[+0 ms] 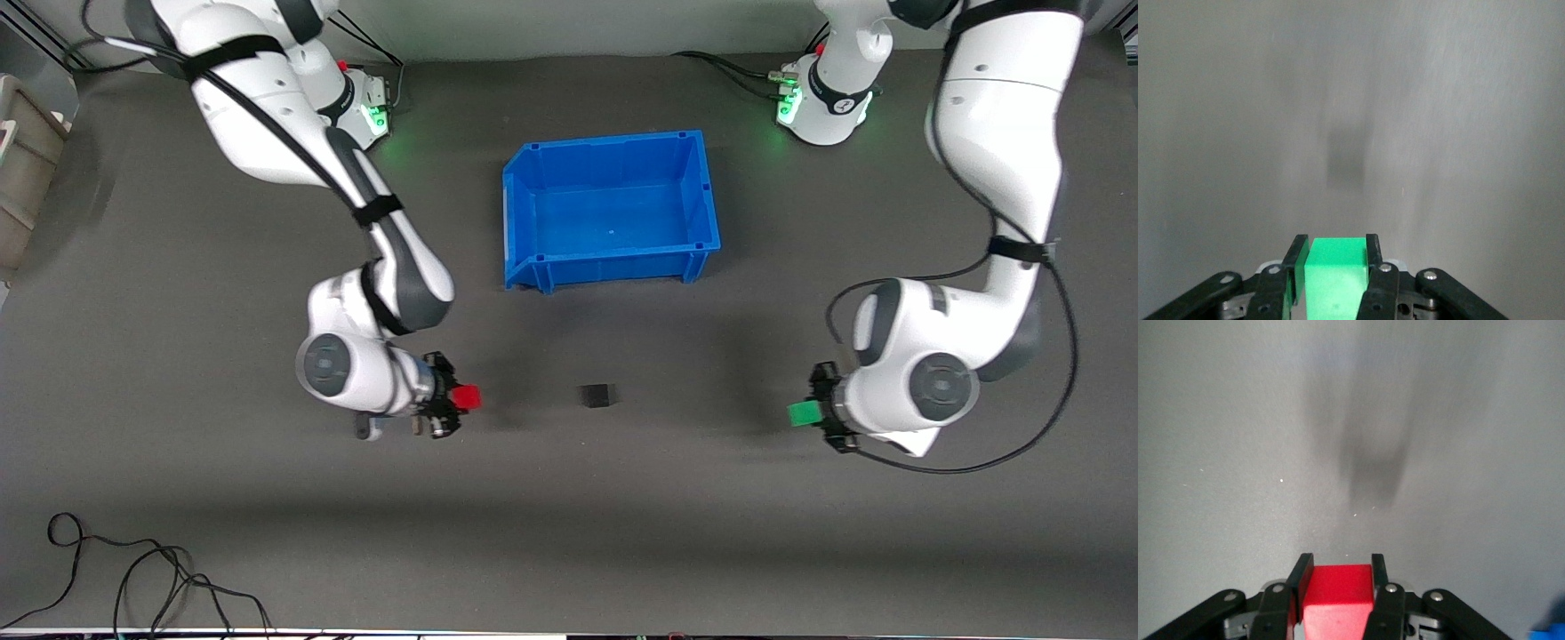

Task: Attach green and red cubes to black cube
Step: 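Carry the red cube and green cube toward the black cube, then press the red and green cubes against the black cube's sides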

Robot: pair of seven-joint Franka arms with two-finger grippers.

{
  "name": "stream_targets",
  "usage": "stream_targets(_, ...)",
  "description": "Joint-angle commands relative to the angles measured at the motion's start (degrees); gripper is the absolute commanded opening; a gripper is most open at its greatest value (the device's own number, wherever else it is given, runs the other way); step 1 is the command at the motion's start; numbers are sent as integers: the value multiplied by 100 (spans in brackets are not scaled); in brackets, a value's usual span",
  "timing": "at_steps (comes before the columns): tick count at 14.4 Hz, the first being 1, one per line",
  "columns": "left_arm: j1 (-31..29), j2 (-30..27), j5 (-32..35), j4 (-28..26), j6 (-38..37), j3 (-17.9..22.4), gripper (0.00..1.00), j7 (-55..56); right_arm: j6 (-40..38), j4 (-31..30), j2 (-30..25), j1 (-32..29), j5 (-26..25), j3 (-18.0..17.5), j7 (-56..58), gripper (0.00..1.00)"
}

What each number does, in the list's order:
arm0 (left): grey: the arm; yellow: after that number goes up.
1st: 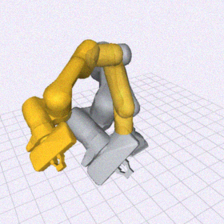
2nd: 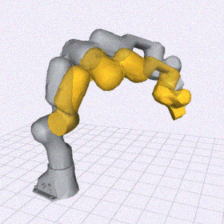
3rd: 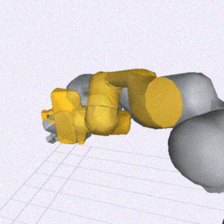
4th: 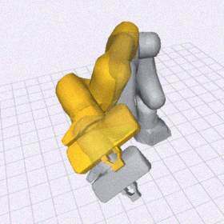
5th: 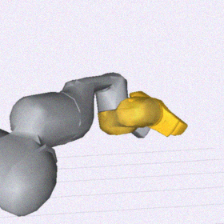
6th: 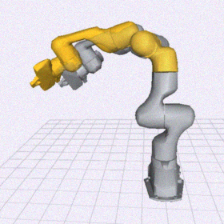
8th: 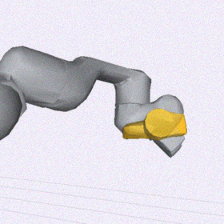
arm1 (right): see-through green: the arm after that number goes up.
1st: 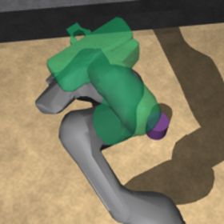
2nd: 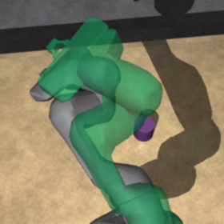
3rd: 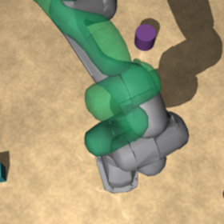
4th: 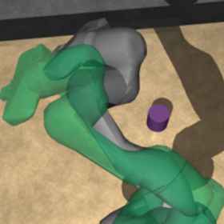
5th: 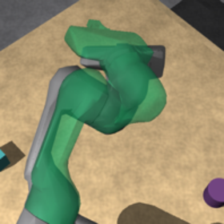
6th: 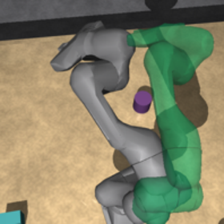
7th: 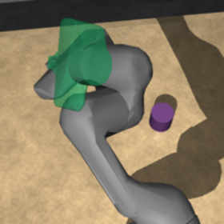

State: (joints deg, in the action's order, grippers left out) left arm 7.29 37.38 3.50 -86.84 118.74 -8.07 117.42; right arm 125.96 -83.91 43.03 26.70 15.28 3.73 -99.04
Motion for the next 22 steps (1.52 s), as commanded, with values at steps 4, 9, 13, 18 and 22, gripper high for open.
stream_targets(4, 1106, 700, -1050, 466, 735, 34, 0, 879, 235, 1209, 1092, 441, -280, 84, -1563, 0)
stream_targets(9, 1670, 903, -1167, 440, 1590, 34, 0, 1354, 447, 1360, 1340, 740, -306, 84, -2110, 0)
stream_targets(13, 1907, 1008, -1132, 440, 1565, 60, 0, 1354, 508, 1360, 1349, 933, -437, 84, -2487, 0)
stream_targets(18, 2040, 1052, -904, 440, 1547, 60, 0, 1354, 508, 1360, 1349, 1153, -447, 84, -2751, 0)
stream_targets(22, 2048, 1087, -895, 440, 1582, 60, 0, 1354, 508, 1360, 1349, 1259, -447, 84, -2865, 0)
